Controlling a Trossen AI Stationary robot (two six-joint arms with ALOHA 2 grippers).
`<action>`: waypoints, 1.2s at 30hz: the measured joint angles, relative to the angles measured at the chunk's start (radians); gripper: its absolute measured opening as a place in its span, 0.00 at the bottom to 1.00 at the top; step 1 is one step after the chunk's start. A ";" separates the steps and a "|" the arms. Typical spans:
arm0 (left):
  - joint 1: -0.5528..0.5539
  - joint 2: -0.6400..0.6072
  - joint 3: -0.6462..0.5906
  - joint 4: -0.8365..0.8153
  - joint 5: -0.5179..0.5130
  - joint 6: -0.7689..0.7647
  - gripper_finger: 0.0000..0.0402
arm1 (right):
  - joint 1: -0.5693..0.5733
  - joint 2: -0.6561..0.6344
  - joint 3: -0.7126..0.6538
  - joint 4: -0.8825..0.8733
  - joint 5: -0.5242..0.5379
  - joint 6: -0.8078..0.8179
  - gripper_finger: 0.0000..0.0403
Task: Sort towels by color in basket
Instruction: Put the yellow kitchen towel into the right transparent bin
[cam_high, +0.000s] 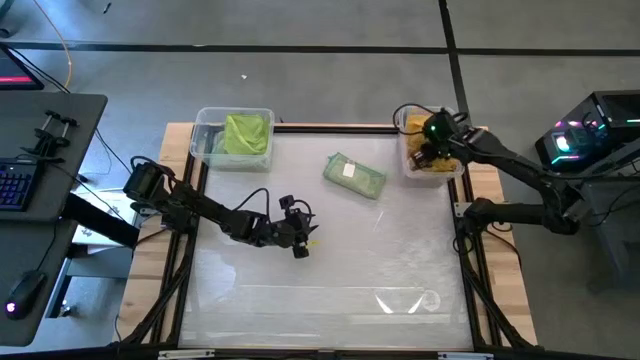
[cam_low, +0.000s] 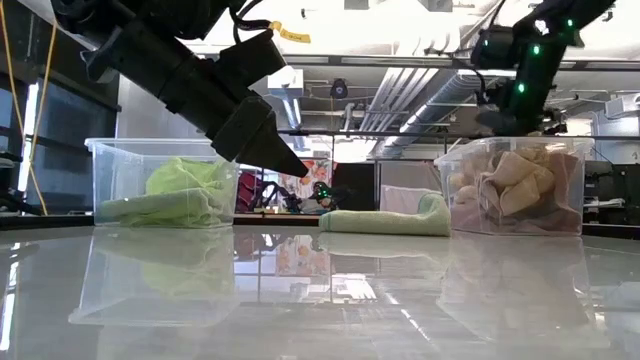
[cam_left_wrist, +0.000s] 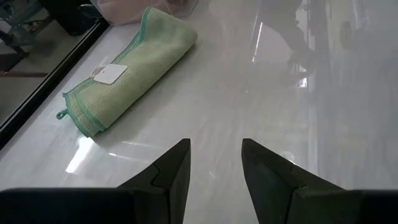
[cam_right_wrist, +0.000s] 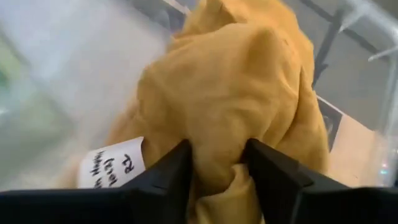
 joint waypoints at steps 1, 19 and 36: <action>0.000 0.000 0.000 0.000 0.000 0.000 0.33 | 0.000 0.000 0.033 -0.033 -0.013 0.002 0.39; 0.000 0.000 0.000 -0.001 0.000 0.000 0.33 | 0.006 0.034 0.103 -0.086 0.074 0.166 0.21; 0.001 0.000 0.000 -0.001 0.000 -0.007 0.33 | -0.021 0.180 -0.007 0.045 0.096 0.061 0.20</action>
